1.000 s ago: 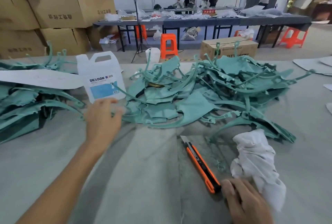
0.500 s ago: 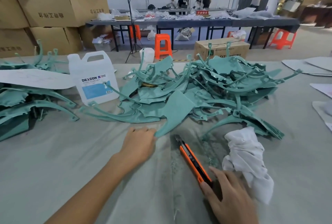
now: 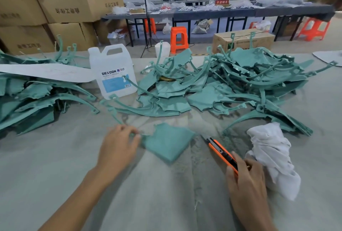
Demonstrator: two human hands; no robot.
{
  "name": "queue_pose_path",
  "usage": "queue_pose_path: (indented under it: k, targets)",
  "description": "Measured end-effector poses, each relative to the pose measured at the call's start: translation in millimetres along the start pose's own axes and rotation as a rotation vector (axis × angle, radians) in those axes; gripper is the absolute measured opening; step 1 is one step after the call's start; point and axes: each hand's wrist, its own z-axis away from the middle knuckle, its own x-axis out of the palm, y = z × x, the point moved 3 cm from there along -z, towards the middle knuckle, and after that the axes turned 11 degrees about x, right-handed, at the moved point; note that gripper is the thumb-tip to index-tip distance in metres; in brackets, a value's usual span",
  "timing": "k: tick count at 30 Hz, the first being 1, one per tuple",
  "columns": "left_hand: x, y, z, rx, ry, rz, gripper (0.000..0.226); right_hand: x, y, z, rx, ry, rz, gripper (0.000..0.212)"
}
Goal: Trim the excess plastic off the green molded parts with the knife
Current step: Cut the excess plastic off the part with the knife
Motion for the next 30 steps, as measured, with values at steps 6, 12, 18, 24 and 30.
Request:
queue_pose_path:
  k: [6, 12, 18, 24, 30]
  targets:
    - [66.0, 55.3, 2.5, 0.013, -0.421, -0.074, 0.110, -8.6, 5.1, 0.4, 0.149, -0.056, -0.121, 0.042]
    - [68.1, 44.2, -15.6, 0.045, -0.526, -0.062, 0.125, -8.9, 8.6, 1.7, 0.227, -0.240, -0.121, 0.036]
    - [50.6, 33.2, 18.4, 0.135, -0.547, 0.093, 0.100, -13.5, 7.3, -0.7, 0.264, -0.181, -0.142, 0.050]
    - [11.6, 33.8, 63.8, 0.097, 0.051, 0.319, 0.050, -13.5, 8.7, 0.5, 0.246, -0.093, -0.265, 0.046]
    - [3.0, 68.3, 79.5, 0.233, 0.362, 0.555, 0.024, -15.4, 8.2, 2.7, 0.210, -0.076, -0.348, 0.043]
